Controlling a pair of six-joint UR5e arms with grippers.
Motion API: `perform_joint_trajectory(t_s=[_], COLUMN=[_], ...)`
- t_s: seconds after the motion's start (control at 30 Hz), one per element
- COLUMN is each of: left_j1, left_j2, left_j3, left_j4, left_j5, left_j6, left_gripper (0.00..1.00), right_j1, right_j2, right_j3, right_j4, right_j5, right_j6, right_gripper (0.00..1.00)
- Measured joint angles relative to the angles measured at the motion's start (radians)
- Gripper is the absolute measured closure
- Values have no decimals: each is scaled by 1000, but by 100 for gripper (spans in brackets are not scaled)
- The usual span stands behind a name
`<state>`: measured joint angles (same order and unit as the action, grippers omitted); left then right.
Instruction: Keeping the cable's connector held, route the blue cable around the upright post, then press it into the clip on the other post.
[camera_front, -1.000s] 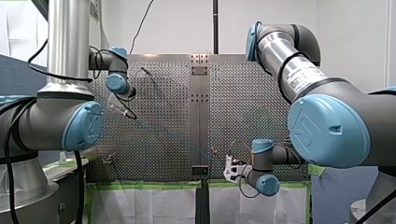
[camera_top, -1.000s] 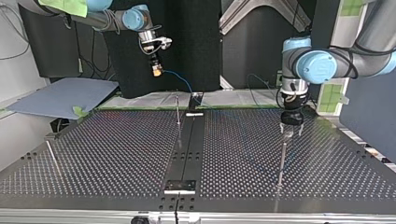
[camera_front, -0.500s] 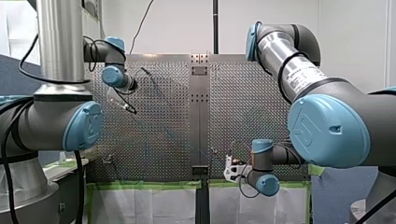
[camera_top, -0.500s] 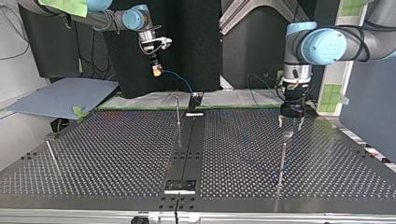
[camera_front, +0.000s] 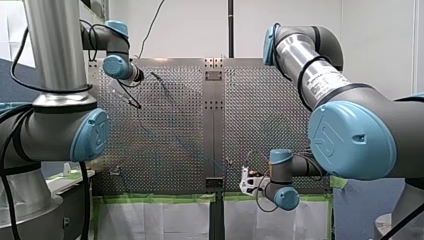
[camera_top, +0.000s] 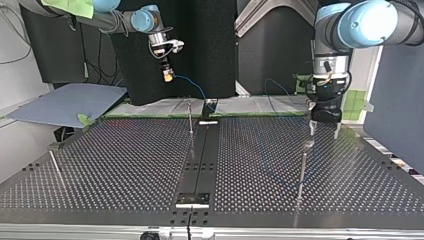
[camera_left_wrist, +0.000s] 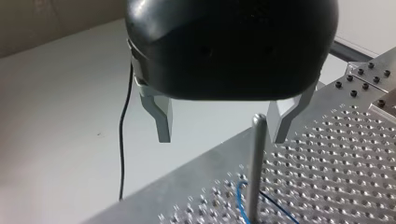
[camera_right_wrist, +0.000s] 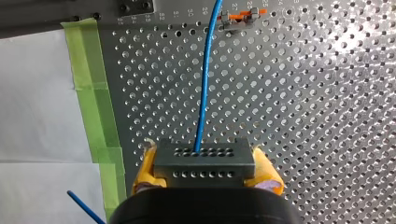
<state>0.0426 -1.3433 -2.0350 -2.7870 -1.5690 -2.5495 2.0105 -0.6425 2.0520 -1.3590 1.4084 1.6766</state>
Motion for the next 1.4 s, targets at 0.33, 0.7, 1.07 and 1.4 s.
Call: perform_joint_trajectory(t_s=[0.33, 0.7, 1.07, 1.4], left_j1=[17, 11, -10, -33], left_j2=[98, 83, 13, -14], left_j3=[46, 146, 257, 356], left_j4=[-49, -133, -243, -347], left_j5=[37, 99, 30, -9], left_j6=[98, 201, 312, 416], left_gripper=[0, 0, 0, 0], right_j1=[0, 2, 9, 13], right_j2=[0, 0, 0, -1], right_j3=[-10, -20, -21, -22], right_j4=[9, 23, 26, 28], right_j5=[0, 0, 0, 0], right_j6=[1, -14, -15, -15], right_gripper=[100, 100, 100, 100])
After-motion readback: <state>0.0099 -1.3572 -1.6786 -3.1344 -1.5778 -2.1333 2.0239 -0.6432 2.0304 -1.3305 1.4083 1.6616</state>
